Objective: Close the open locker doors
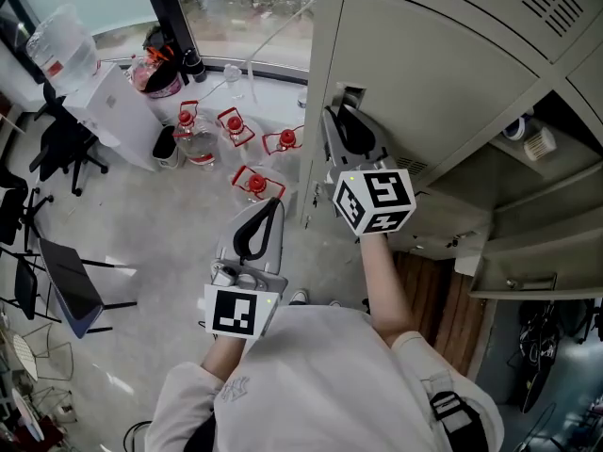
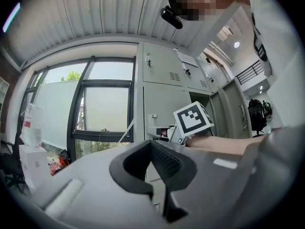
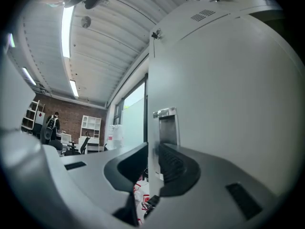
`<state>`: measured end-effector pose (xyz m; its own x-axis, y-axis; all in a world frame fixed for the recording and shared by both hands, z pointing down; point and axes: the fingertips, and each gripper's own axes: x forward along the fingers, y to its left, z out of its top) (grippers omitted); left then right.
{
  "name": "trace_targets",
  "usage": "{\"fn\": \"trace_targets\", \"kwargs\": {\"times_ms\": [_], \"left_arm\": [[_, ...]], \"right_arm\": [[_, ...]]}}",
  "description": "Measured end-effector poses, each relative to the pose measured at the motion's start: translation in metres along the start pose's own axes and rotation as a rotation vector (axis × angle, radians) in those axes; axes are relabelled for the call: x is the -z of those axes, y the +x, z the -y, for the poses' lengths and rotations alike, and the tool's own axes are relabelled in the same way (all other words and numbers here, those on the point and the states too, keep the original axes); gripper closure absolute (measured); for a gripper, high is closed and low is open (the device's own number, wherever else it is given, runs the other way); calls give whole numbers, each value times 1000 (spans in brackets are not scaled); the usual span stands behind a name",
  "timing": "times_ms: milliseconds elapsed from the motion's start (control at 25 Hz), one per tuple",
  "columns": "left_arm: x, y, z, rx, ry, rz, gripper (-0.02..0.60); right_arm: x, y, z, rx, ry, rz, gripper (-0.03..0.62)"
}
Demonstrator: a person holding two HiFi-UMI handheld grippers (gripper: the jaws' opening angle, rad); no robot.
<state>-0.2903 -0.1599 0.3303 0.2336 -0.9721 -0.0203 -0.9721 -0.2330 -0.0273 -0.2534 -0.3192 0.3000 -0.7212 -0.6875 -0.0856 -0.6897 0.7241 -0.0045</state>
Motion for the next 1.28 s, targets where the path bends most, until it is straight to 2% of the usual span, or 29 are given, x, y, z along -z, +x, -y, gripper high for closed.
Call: {"fn": "trace_targets", "kwargs": {"times_ms": [440,760,920,1080,1280], "left_arm": [[3,8,-7,-11,-5,-11,574],[4,14,-7,-11,-5,-14,574],[8,18,-4,-8,-5,-23,574],[8,21,1,-4,-5,-24,574],[5,24,14,22,-3,-20,574]], "right_arm": [[0,14,13,58,-1,4,537],[0,15,12,57,-1,6,537],[1,15,10,37,0,4,534],[0,13,2,-14,-3,-5,485],[-1,-4,-14,-68,3,-4,486]]}}
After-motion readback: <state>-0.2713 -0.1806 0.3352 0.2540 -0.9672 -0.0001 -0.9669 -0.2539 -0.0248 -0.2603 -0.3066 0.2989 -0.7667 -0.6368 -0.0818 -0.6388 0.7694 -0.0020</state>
